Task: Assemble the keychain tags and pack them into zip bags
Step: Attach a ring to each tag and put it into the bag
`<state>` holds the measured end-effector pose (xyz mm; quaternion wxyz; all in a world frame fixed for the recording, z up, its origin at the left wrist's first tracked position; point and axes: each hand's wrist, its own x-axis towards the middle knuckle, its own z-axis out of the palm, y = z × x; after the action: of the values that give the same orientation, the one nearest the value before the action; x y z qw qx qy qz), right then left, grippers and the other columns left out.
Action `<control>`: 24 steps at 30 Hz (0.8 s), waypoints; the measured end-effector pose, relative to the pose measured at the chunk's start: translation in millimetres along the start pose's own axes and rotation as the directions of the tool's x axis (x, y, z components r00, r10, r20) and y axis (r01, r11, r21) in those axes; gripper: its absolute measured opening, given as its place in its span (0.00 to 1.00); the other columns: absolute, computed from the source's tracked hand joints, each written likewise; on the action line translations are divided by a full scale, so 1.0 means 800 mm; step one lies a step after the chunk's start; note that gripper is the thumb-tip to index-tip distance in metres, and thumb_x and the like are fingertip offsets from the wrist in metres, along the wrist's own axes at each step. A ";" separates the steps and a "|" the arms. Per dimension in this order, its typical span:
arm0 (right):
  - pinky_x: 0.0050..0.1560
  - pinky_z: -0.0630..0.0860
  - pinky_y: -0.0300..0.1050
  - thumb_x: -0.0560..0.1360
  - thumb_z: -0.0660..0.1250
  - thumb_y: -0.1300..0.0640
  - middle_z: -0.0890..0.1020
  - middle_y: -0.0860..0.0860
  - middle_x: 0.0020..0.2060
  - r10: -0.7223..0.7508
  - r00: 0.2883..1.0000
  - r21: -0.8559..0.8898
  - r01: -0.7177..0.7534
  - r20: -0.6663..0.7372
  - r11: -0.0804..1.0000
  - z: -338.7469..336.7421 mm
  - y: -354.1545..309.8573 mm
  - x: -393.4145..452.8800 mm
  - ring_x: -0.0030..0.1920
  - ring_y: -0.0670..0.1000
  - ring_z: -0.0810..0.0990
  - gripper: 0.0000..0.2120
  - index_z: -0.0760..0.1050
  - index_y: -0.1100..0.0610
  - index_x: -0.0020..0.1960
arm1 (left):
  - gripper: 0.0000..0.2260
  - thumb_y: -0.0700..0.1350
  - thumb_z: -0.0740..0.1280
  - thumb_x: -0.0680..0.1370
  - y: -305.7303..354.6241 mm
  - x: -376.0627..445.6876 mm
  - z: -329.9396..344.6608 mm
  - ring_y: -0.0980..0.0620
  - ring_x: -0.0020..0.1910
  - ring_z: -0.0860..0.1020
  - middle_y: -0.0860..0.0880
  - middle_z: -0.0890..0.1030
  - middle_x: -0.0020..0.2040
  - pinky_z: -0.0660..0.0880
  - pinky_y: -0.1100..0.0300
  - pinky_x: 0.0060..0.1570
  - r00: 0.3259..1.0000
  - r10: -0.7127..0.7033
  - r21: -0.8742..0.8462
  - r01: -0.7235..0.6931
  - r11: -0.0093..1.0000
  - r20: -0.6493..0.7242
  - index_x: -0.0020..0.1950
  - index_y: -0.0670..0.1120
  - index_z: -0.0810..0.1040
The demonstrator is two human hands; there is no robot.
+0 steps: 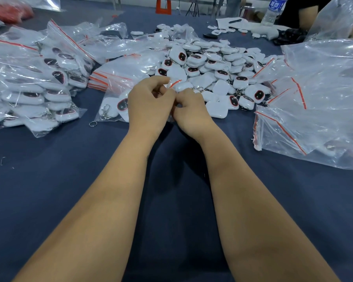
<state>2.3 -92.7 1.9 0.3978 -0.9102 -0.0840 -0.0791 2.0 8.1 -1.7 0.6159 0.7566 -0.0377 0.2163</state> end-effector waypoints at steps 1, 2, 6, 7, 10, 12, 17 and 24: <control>0.54 0.74 0.61 0.77 0.59 0.62 0.78 0.63 0.46 0.001 1.000 -0.066 0.000 0.017 0.998 0.000 0.000 0.002 0.54 0.67 0.75 0.12 0.73 0.50 0.38 | 0.12 0.39 0.67 0.75 0.000 -0.001 -0.001 0.65 0.35 0.75 0.57 0.79 0.40 0.73 0.72 0.41 1.000 0.008 0.021 -0.007 1.000 -0.004 0.55 0.49 0.82; 0.55 0.73 0.59 0.77 0.59 0.60 0.76 0.61 0.48 0.007 0.999 -0.132 -0.002 0.034 0.991 0.000 0.001 0.002 0.56 0.65 0.73 0.10 0.72 0.50 0.39 | 0.12 0.39 0.67 0.74 0.001 -0.001 -0.001 0.64 0.36 0.75 0.57 0.79 0.41 0.74 0.71 0.42 1.000 0.021 0.050 -0.020 0.999 -0.003 0.56 0.49 0.82; 0.52 0.61 0.49 0.79 0.58 0.58 0.71 0.56 0.53 0.021 0.998 -0.326 -0.001 0.059 0.945 0.006 0.006 -0.001 0.56 0.58 0.66 0.06 0.74 0.55 0.52 | 0.13 0.44 0.65 0.73 0.002 -0.007 -0.001 0.60 0.39 0.75 0.58 0.76 0.40 0.72 0.67 0.44 0.994 0.099 0.223 -0.109 0.969 0.054 0.56 0.50 0.82; 0.52 0.60 0.49 0.79 0.58 0.58 0.71 0.56 0.54 0.014 0.998 -0.371 0.010 0.062 0.929 0.007 0.006 0.000 0.55 0.58 0.66 0.08 0.73 0.56 0.55 | 0.13 0.44 0.65 0.73 0.002 -0.008 0.000 0.58 0.40 0.75 0.58 0.76 0.40 0.72 0.66 0.44 0.993 0.100 0.244 -0.113 0.963 0.067 0.56 0.50 0.82; 0.48 0.70 0.50 0.75 0.59 0.63 0.75 0.54 0.43 -0.007 1.000 -0.211 0.005 -0.012 0.977 0.006 0.002 -0.002 0.46 0.56 0.71 0.09 0.74 0.54 0.39 | 0.13 0.43 0.65 0.75 0.001 -0.006 0.001 0.53 0.44 0.78 0.55 0.79 0.43 0.74 0.61 0.48 0.997 0.039 0.236 -0.054 0.970 0.067 0.57 0.49 0.81; 0.44 0.75 0.44 0.71 0.59 0.68 0.78 0.51 0.38 0.042 0.990 0.035 -0.038 -0.136 0.999 0.002 0.000 -0.004 0.41 0.51 0.75 0.13 0.78 0.54 0.36 | 0.10 0.41 0.63 0.76 -0.001 -0.005 0.000 0.50 0.44 0.79 0.51 0.81 0.43 0.75 0.57 0.46 0.996 -0.008 0.243 -0.013 0.970 0.084 0.54 0.50 0.81; 0.48 0.62 0.37 0.71 0.60 0.68 0.73 0.54 0.56 0.144 0.905 -0.047 -0.178 -0.399 0.983 -0.010 0.014 -0.002 0.57 0.55 0.72 0.17 0.77 0.56 0.56 | 0.11 0.43 0.61 0.77 -0.006 -0.003 0.001 0.47 0.44 0.75 0.46 0.79 0.48 0.66 0.56 0.39 0.990 -0.024 0.505 -0.050 0.862 0.138 0.56 0.47 0.80; 0.56 0.59 0.45 0.74 0.61 0.58 0.73 0.53 0.61 0.155 0.933 -0.396 -0.283 -0.325 0.873 -0.007 0.021 -0.002 0.62 0.58 0.66 0.18 0.73 0.55 0.64 | 0.15 0.39 0.62 0.75 -0.010 -0.001 -0.006 0.38 0.60 0.69 0.38 0.71 0.60 0.62 0.57 0.47 0.996 -0.053 0.707 -0.009 0.708 0.067 0.62 0.39 0.74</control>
<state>4.1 -108.0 -6.3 0.1978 -0.9587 0.0984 -0.1791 2.0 14.7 -8.5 0.2804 0.9431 0.0316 0.1756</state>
